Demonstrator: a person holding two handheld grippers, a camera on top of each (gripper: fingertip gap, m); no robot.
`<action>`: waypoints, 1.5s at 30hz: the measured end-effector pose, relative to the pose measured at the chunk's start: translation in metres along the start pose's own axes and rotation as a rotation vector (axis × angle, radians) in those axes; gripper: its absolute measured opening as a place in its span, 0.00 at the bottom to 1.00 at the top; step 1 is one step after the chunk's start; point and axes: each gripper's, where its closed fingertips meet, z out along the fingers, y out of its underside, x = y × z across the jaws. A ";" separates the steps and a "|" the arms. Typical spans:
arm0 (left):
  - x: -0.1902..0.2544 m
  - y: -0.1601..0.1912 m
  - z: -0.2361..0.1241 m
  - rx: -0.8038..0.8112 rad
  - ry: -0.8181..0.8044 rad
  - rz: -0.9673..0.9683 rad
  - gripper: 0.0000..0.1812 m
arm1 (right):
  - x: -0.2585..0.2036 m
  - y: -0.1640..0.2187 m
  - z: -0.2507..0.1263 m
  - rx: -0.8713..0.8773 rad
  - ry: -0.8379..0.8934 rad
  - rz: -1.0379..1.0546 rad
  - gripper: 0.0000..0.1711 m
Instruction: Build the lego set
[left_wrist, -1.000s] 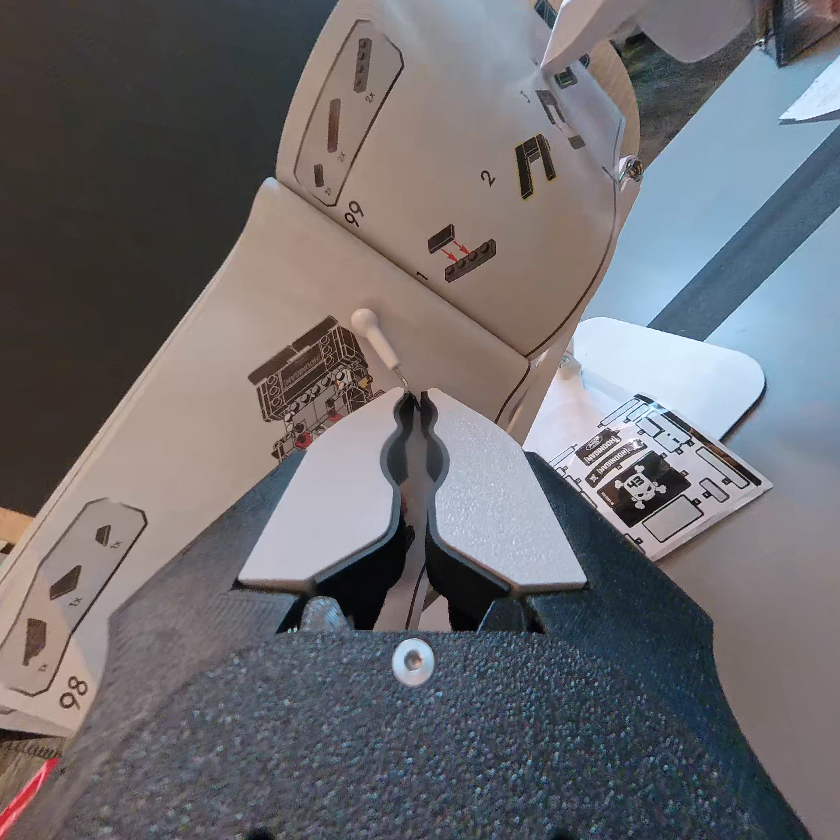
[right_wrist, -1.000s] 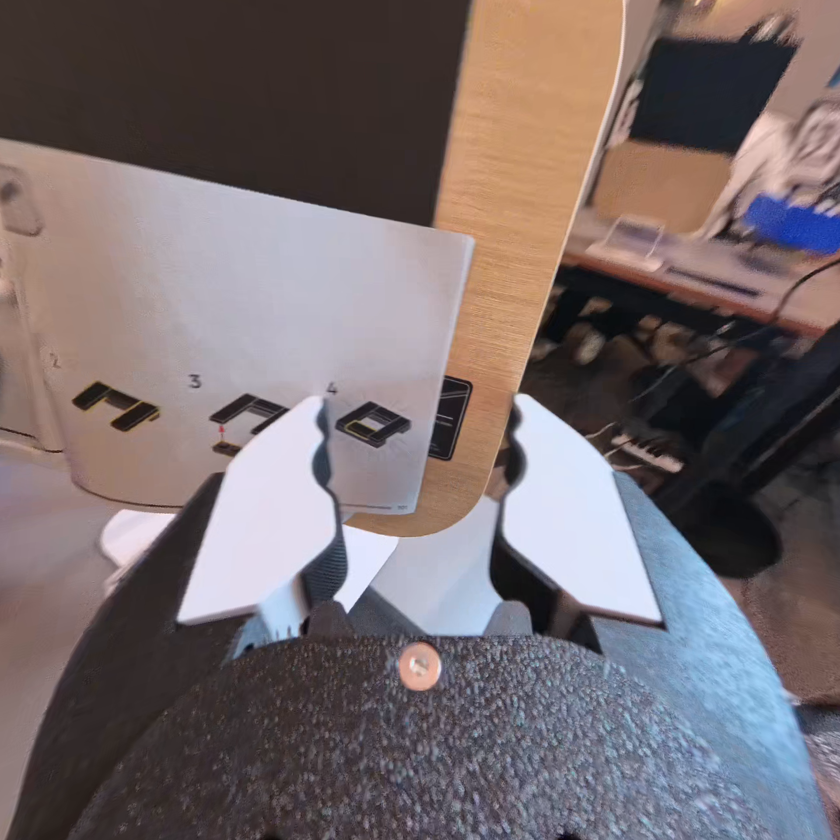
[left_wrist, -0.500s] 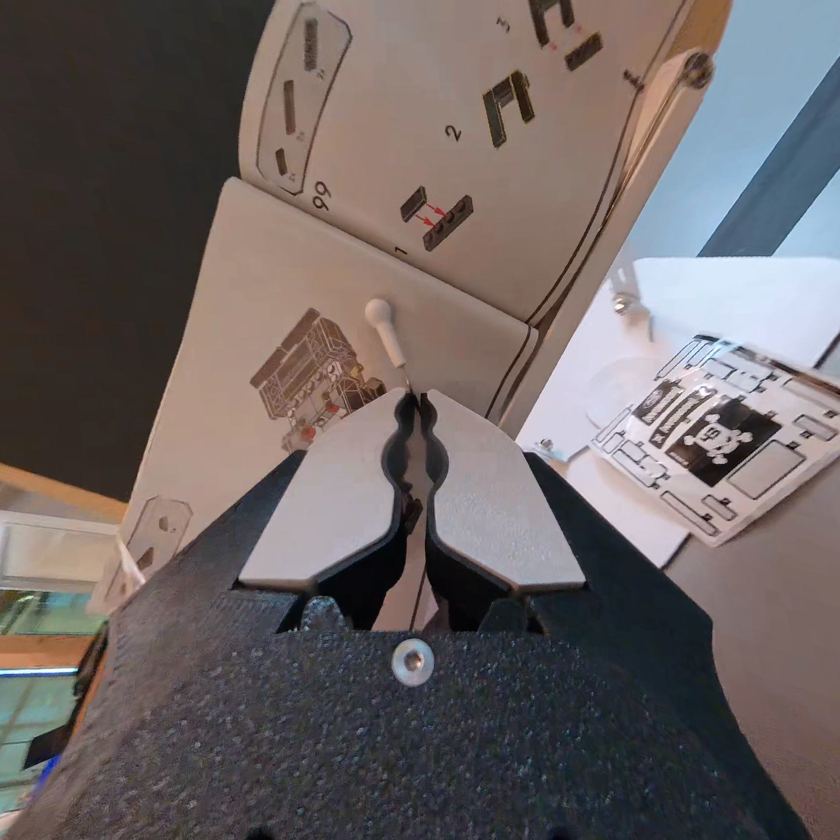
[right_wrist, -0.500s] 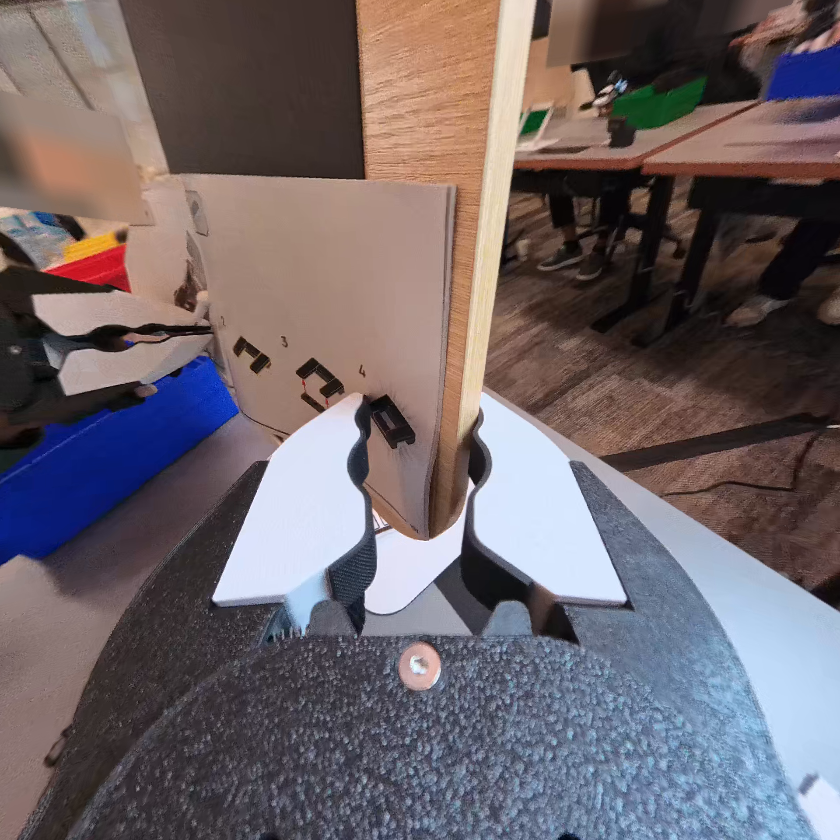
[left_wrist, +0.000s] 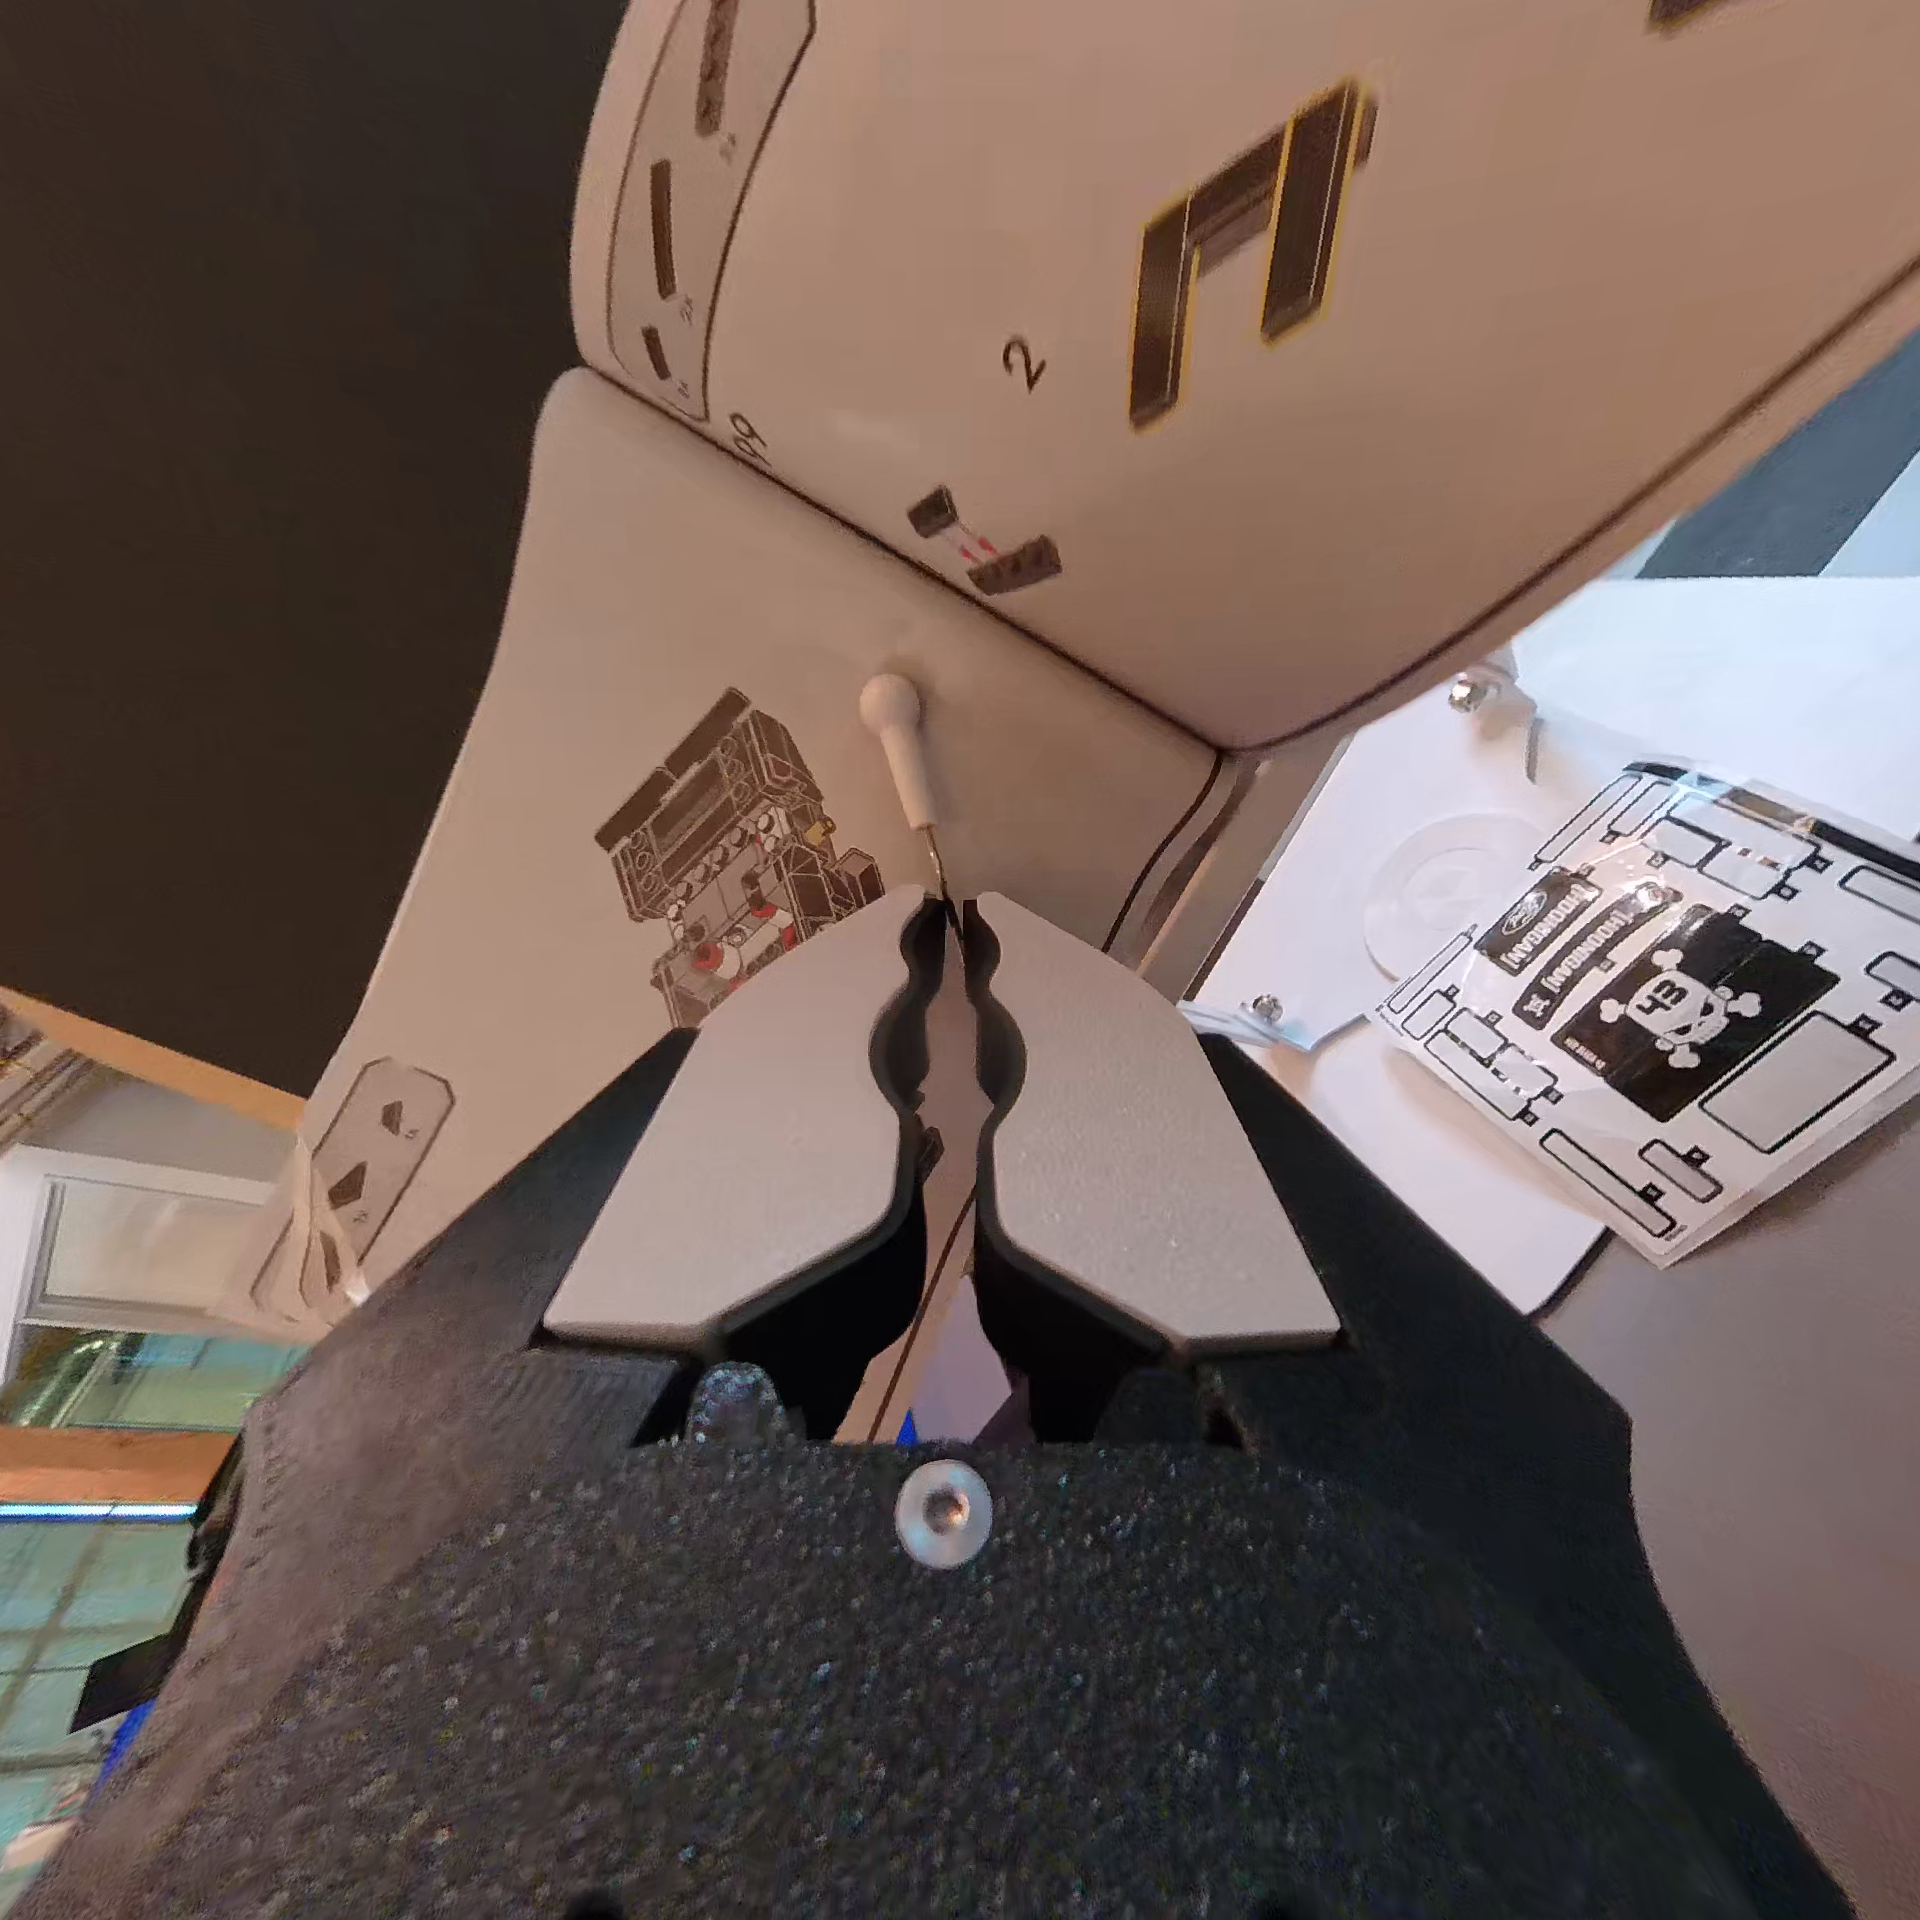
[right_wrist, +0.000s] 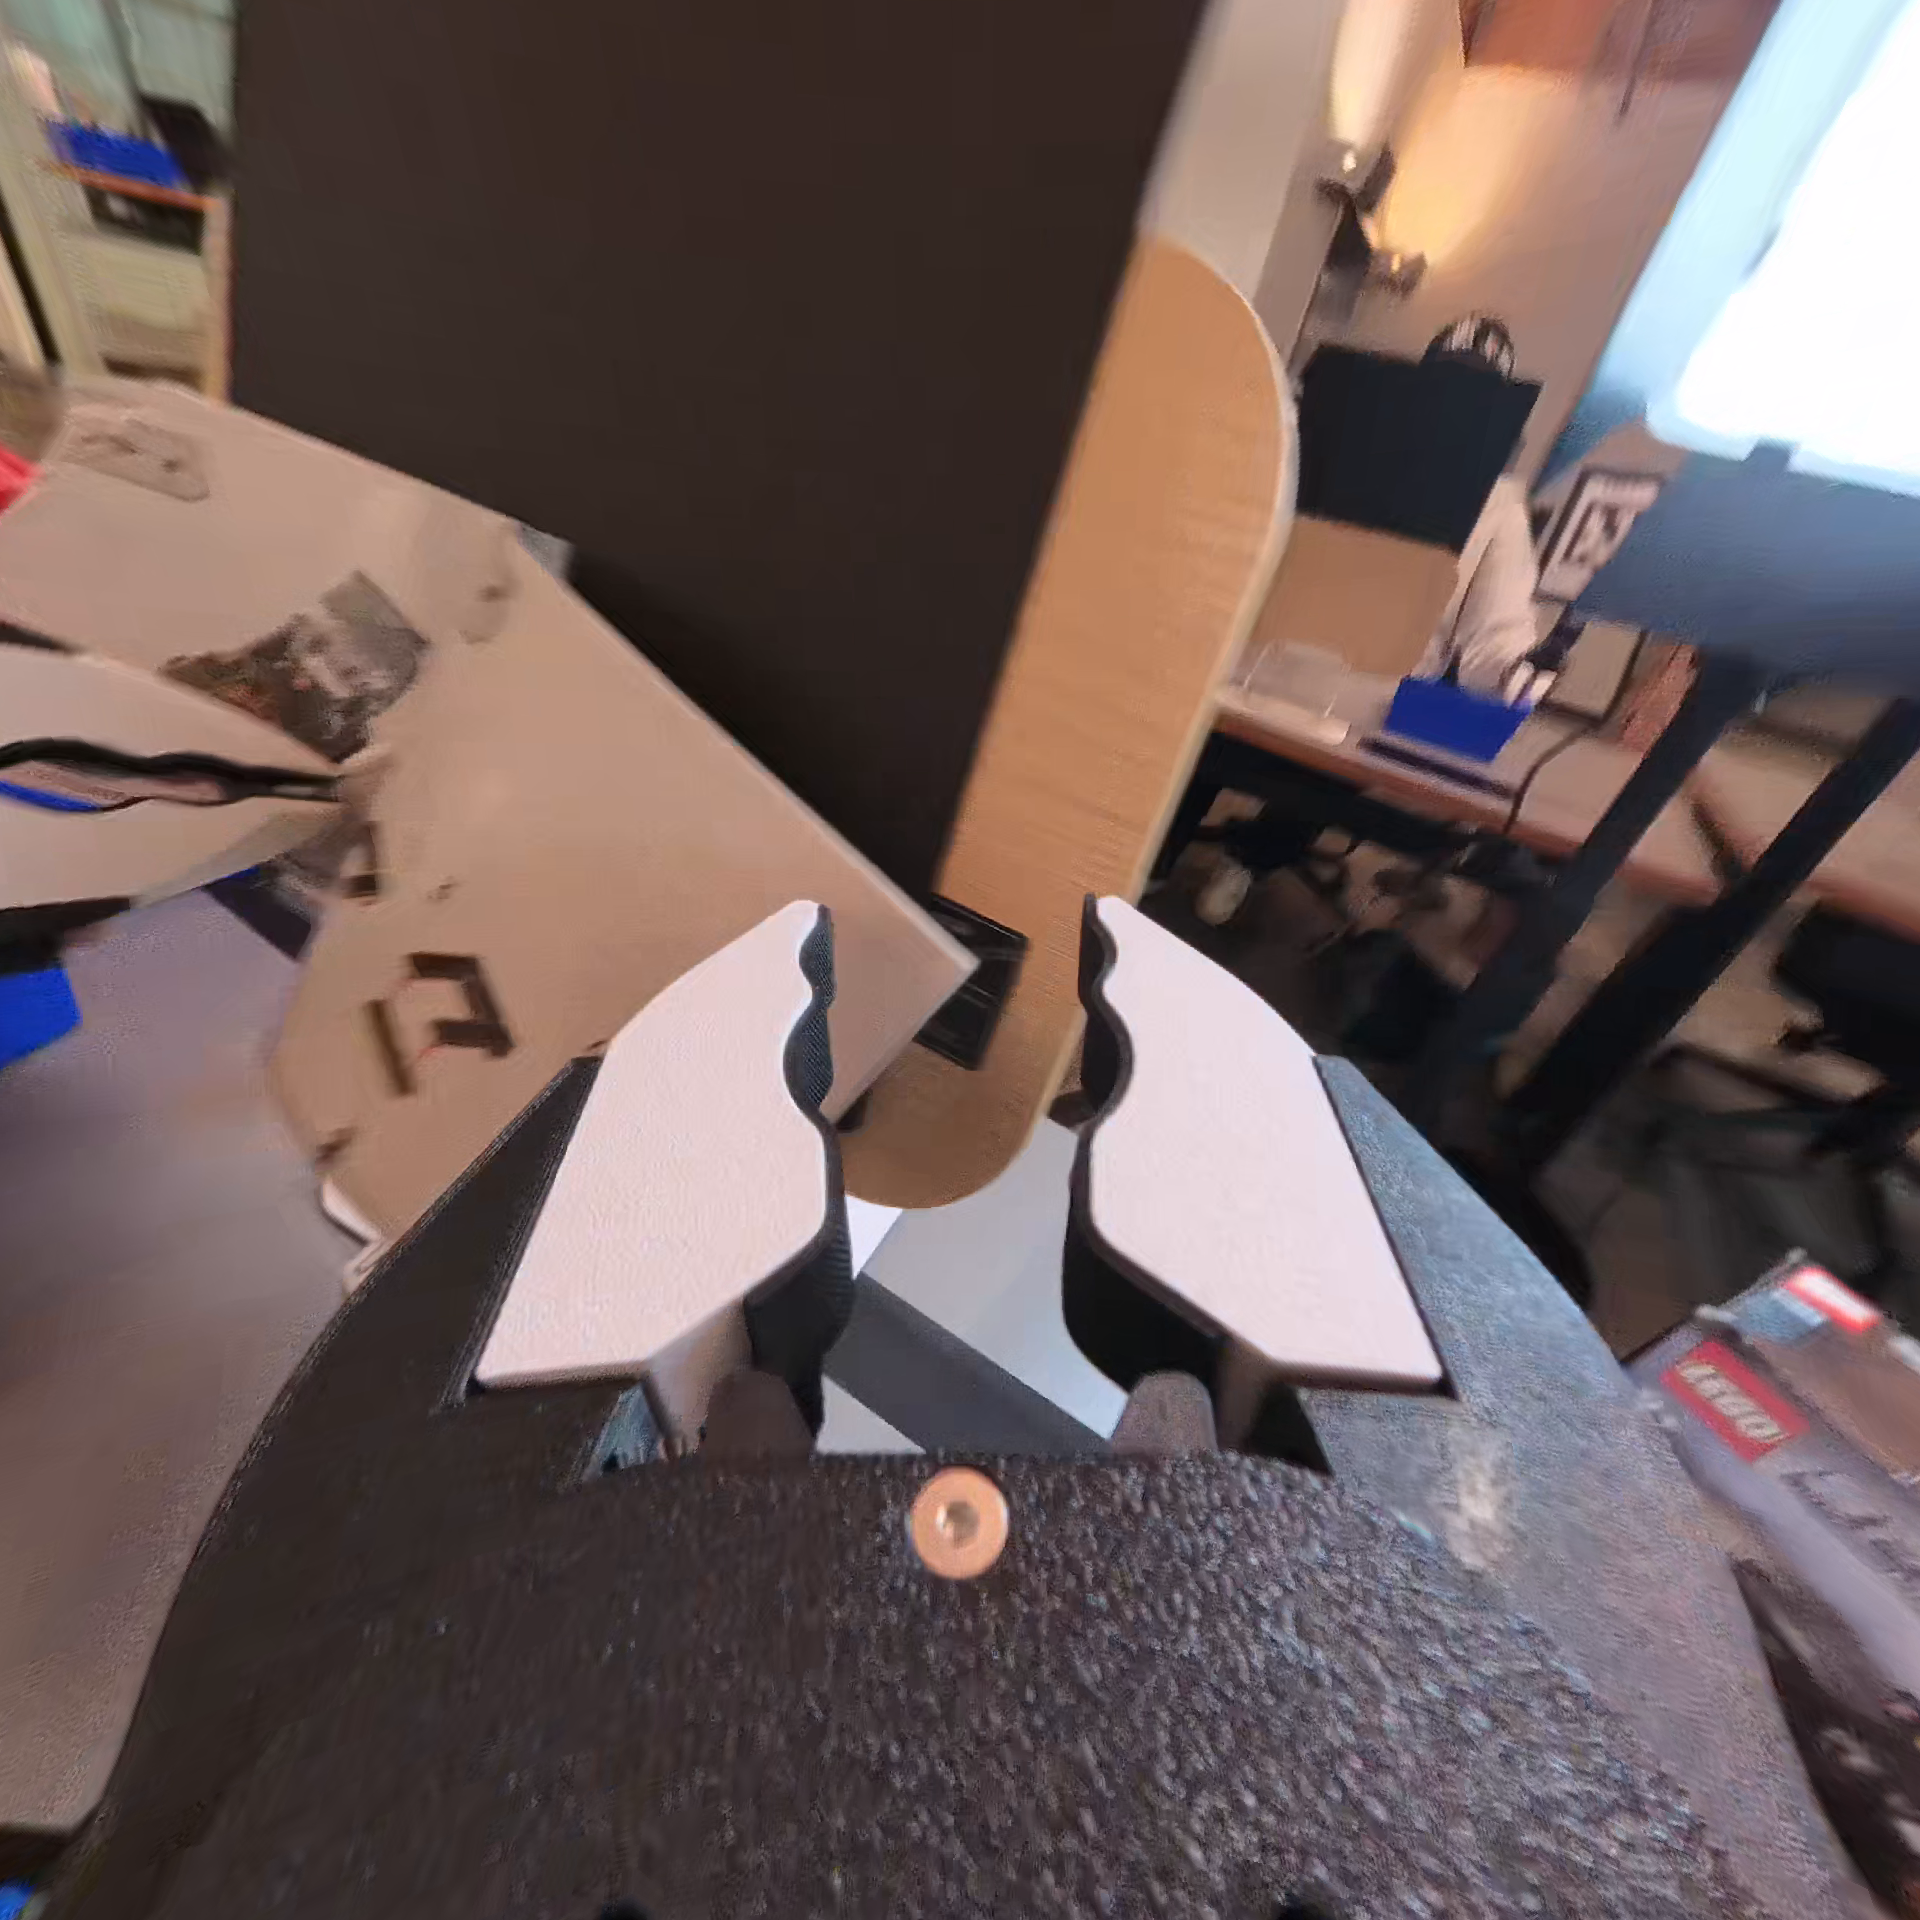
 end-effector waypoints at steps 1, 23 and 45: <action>-0.001 -0.002 -0.001 0.014 -0.001 -0.014 0.03 | -0.016 -0.009 -0.007 0.011 -0.009 -0.047 0.26; -0.007 -0.009 -0.004 -0.019 -0.022 -0.153 0.18 | -0.029 0.020 0.007 -0.113 -0.352 0.244 0.01; 0.042 -0.031 0.008 0.080 -0.021 0.373 0.01 | -0.002 0.030 0.048 -0.165 -0.232 0.138 0.00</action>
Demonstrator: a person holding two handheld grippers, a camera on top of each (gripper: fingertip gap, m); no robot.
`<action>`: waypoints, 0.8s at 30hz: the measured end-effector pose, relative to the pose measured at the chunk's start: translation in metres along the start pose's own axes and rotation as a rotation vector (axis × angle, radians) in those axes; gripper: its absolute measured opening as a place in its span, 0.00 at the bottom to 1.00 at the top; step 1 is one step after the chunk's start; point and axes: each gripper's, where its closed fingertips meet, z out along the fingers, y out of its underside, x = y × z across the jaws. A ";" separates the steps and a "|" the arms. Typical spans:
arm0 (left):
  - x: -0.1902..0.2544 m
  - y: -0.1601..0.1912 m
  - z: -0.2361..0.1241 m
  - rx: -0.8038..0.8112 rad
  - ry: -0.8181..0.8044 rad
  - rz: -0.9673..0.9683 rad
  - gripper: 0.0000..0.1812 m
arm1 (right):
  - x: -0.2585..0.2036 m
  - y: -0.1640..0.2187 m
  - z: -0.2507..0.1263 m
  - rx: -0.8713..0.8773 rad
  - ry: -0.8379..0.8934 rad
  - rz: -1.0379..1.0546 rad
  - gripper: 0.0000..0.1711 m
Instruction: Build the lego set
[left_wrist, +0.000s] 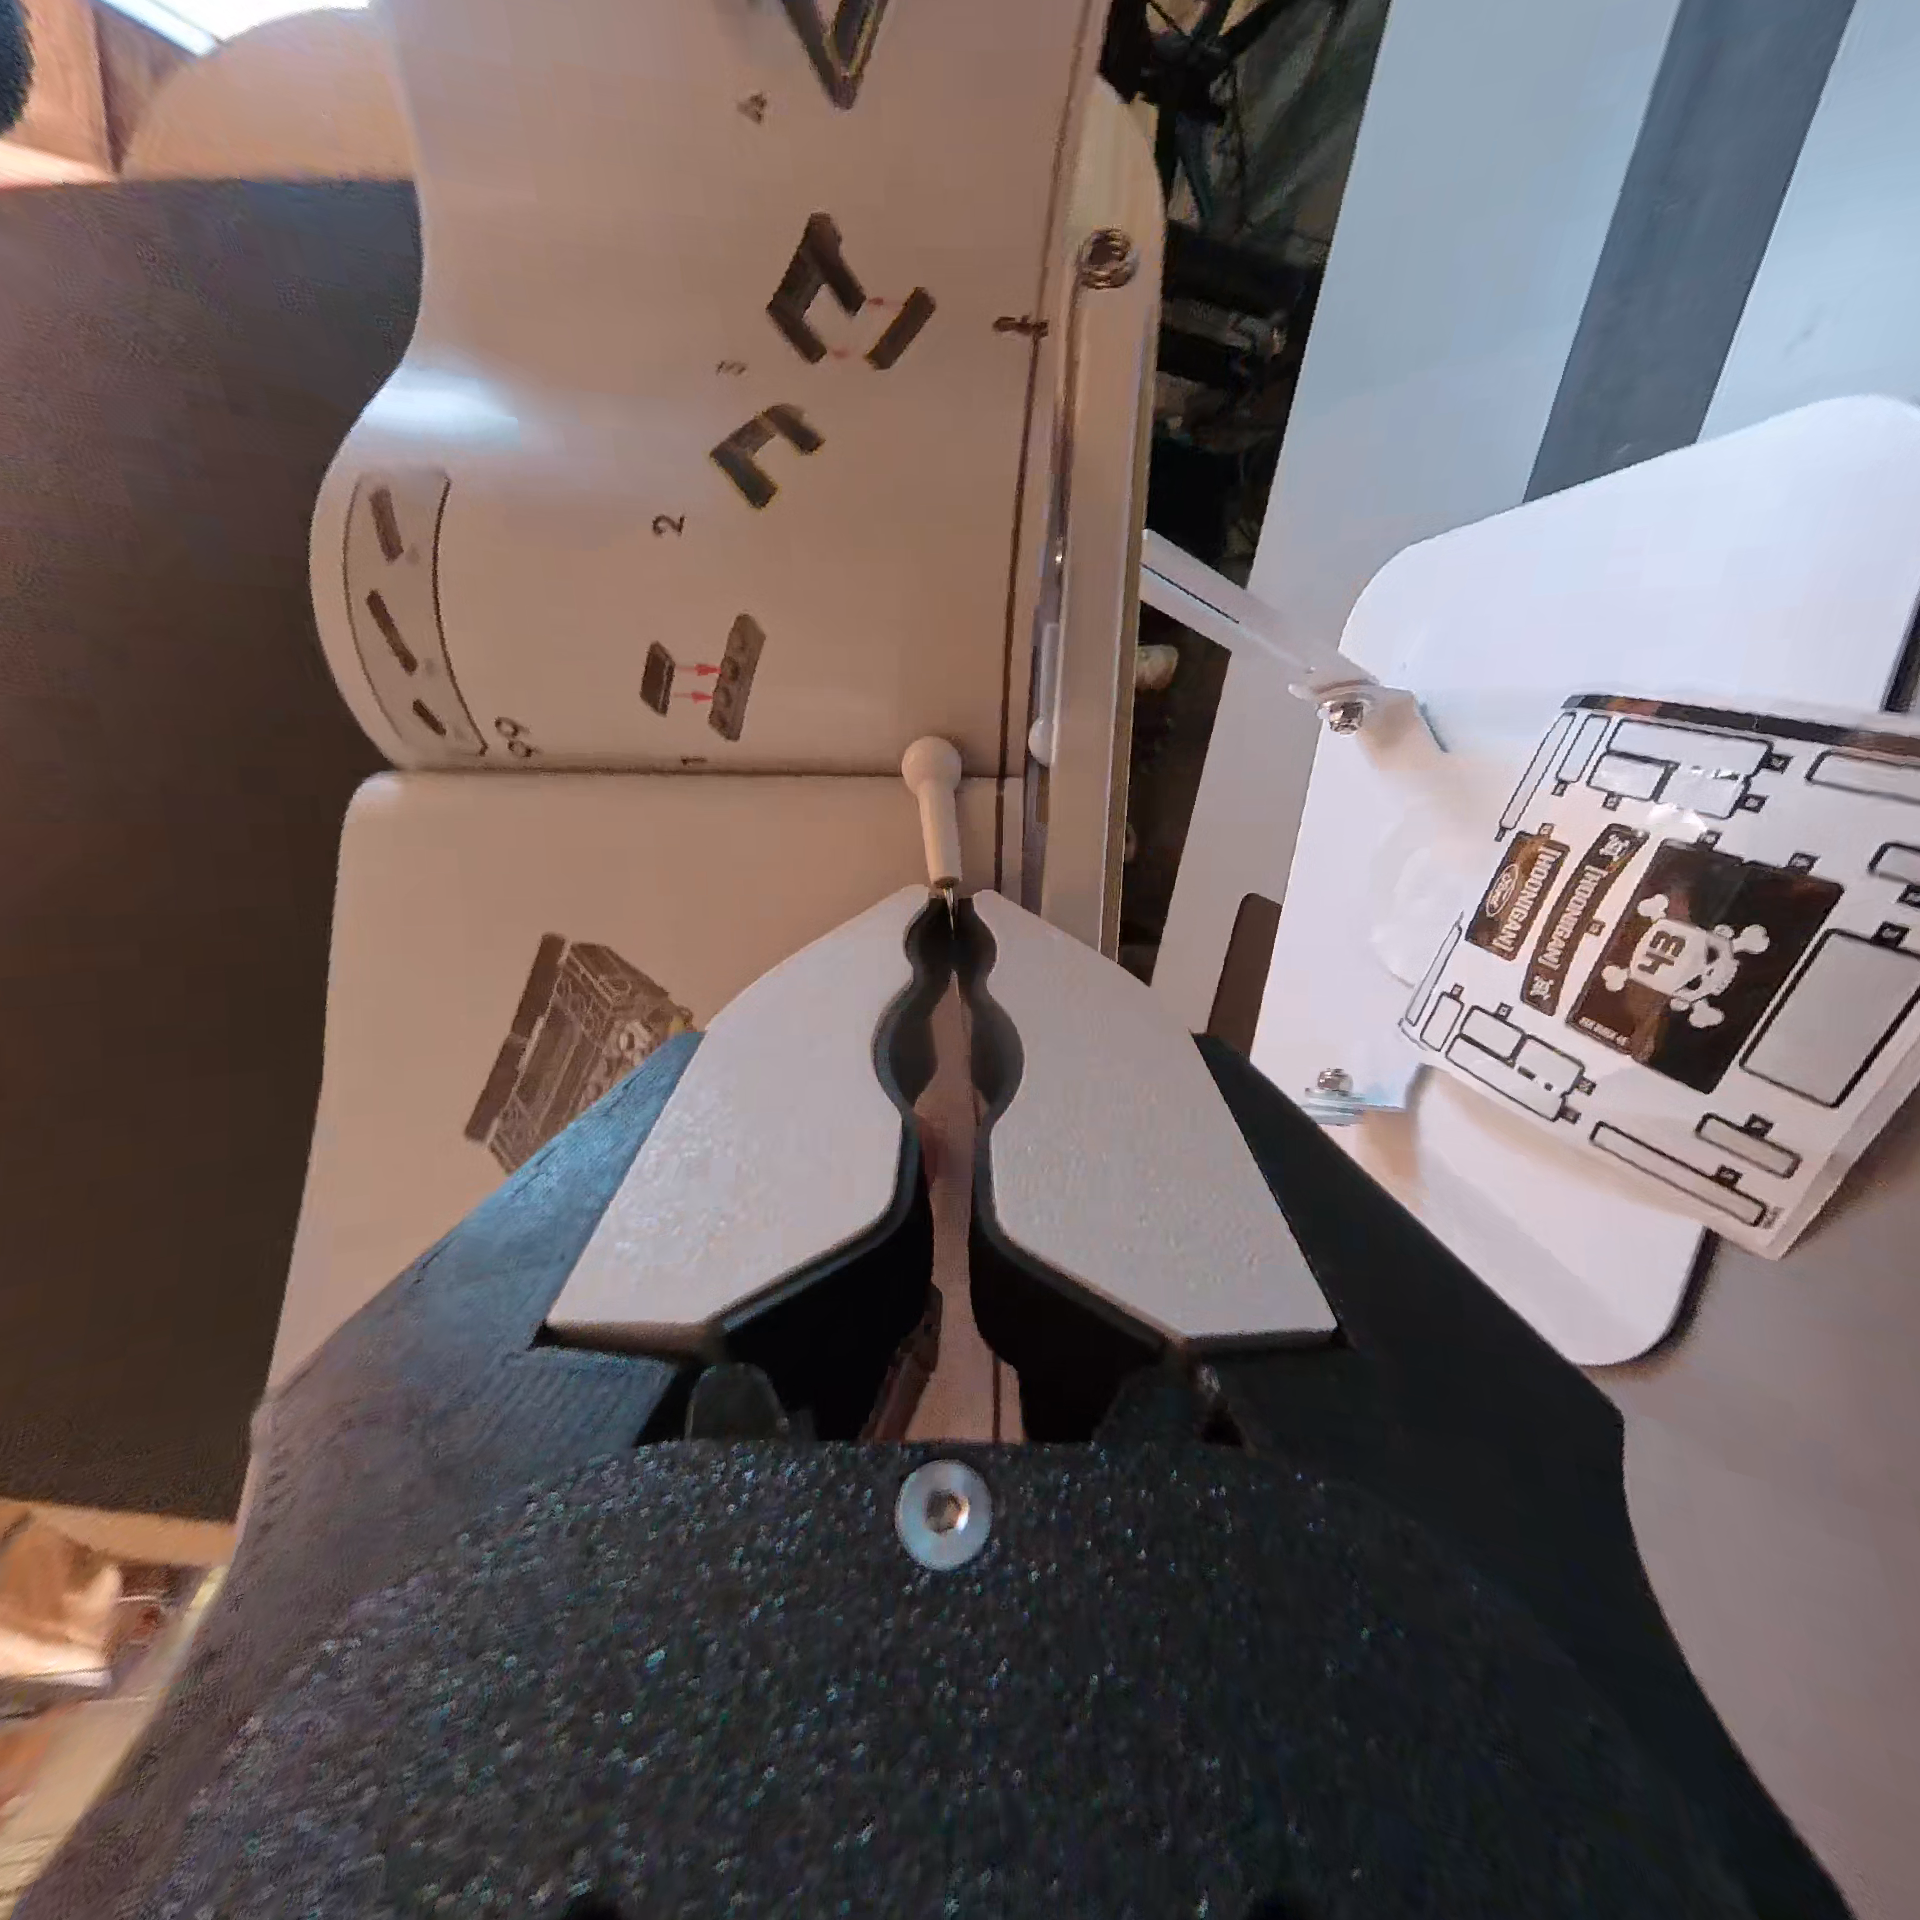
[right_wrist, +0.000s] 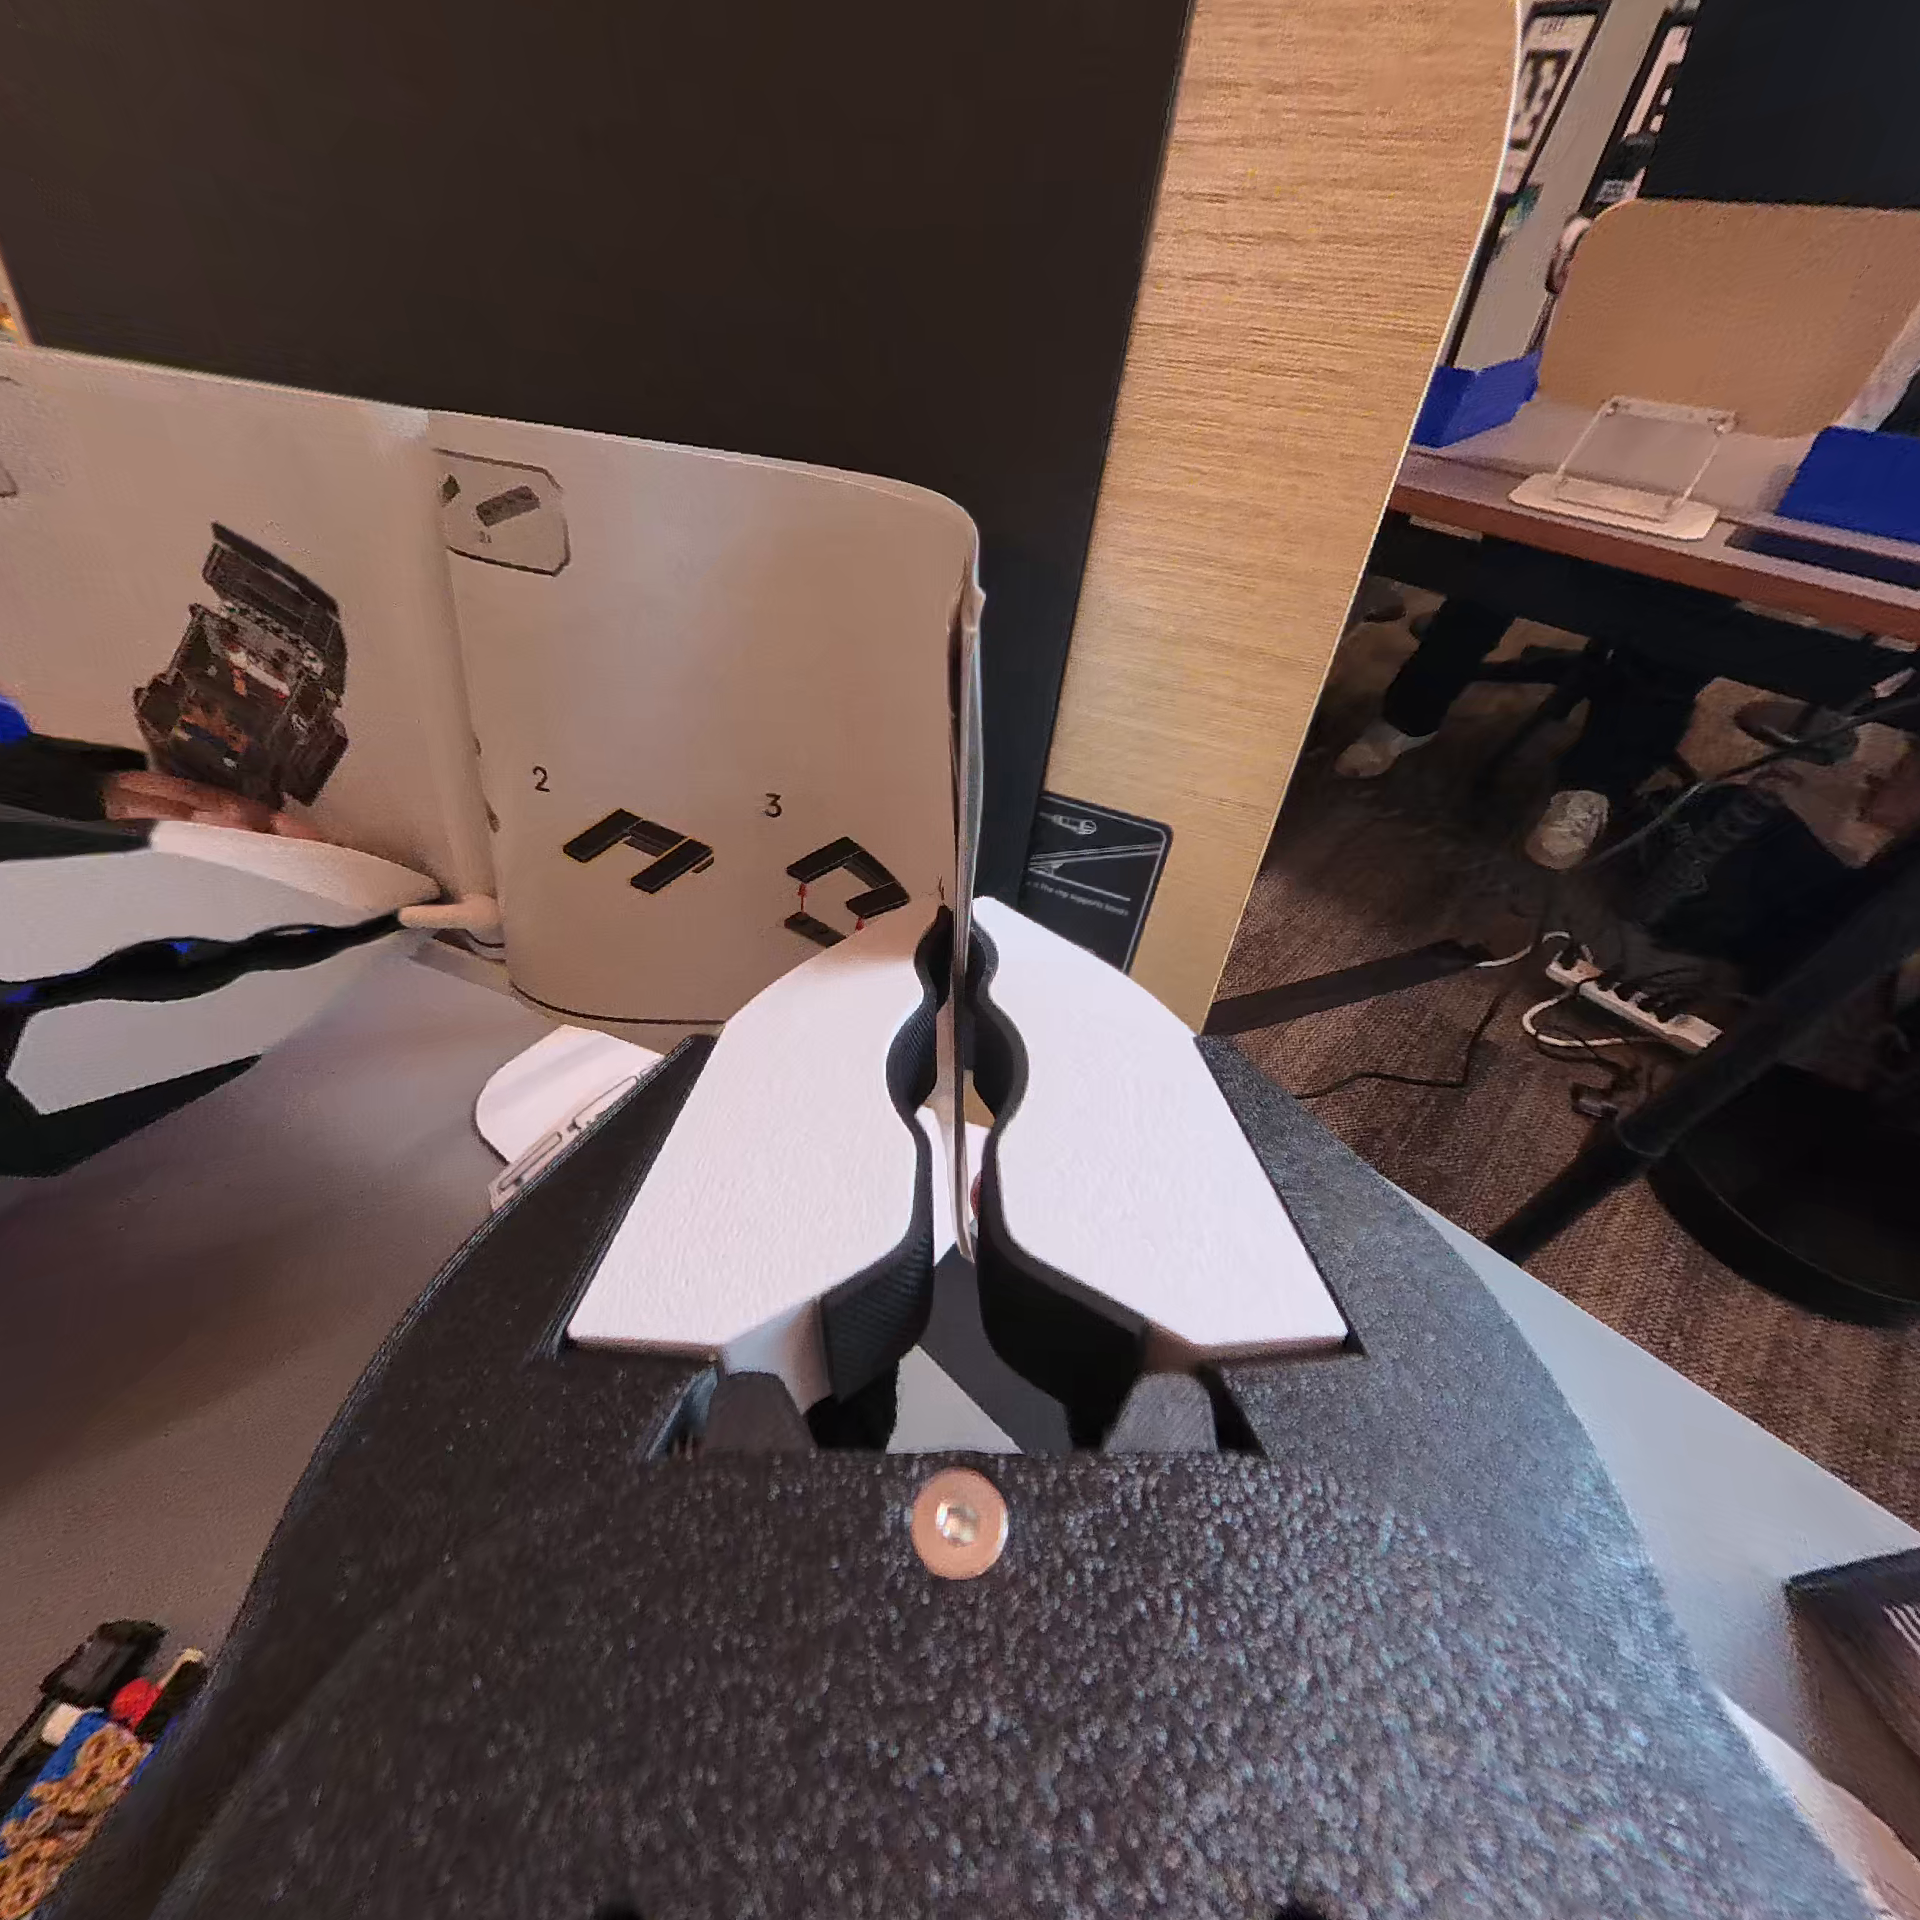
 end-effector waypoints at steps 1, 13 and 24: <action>0.002 0.000 0.002 -0.008 0.010 0.028 0.01 | 0.000 0.000 0.000 -0.004 0.002 -0.009 0.00; 0.003 0.005 0.001 -0.053 0.064 -0.035 0.02 | 0.015 -0.006 -0.010 0.018 -0.051 -0.005 0.15; 0.002 0.015 -0.004 -0.097 0.033 -0.067 0.02 | -0.012 -0.001 0.012 -0.025 -0.149 -0.108 0.01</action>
